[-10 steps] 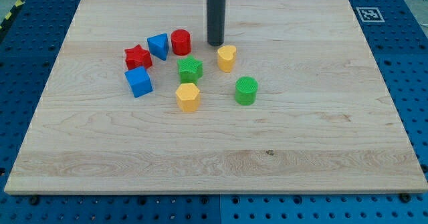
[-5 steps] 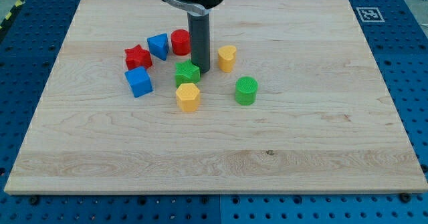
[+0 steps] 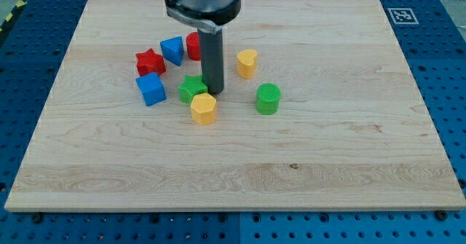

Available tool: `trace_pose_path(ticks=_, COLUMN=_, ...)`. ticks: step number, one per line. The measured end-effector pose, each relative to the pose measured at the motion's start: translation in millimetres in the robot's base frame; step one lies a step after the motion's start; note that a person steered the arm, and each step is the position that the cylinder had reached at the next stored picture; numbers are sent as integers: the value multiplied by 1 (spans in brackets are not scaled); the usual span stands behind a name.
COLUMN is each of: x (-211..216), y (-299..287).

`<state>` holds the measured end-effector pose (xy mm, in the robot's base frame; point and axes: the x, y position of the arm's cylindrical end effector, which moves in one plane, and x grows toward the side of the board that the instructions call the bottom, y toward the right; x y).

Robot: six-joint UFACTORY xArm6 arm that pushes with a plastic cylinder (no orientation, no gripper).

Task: Move the green star vertically to the red circle

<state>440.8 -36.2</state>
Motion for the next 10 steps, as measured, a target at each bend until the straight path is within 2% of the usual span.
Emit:
trace_pose_path(ticks=3, x=-24, y=0)
trace_pose_path(ticks=6, x=-24, y=-48)
trace_pose_path(ticks=7, x=-18, y=-48)
trace_pose_path(ticks=9, x=26, y=-28)
trace_pose_path(ticks=10, x=28, y=-28)
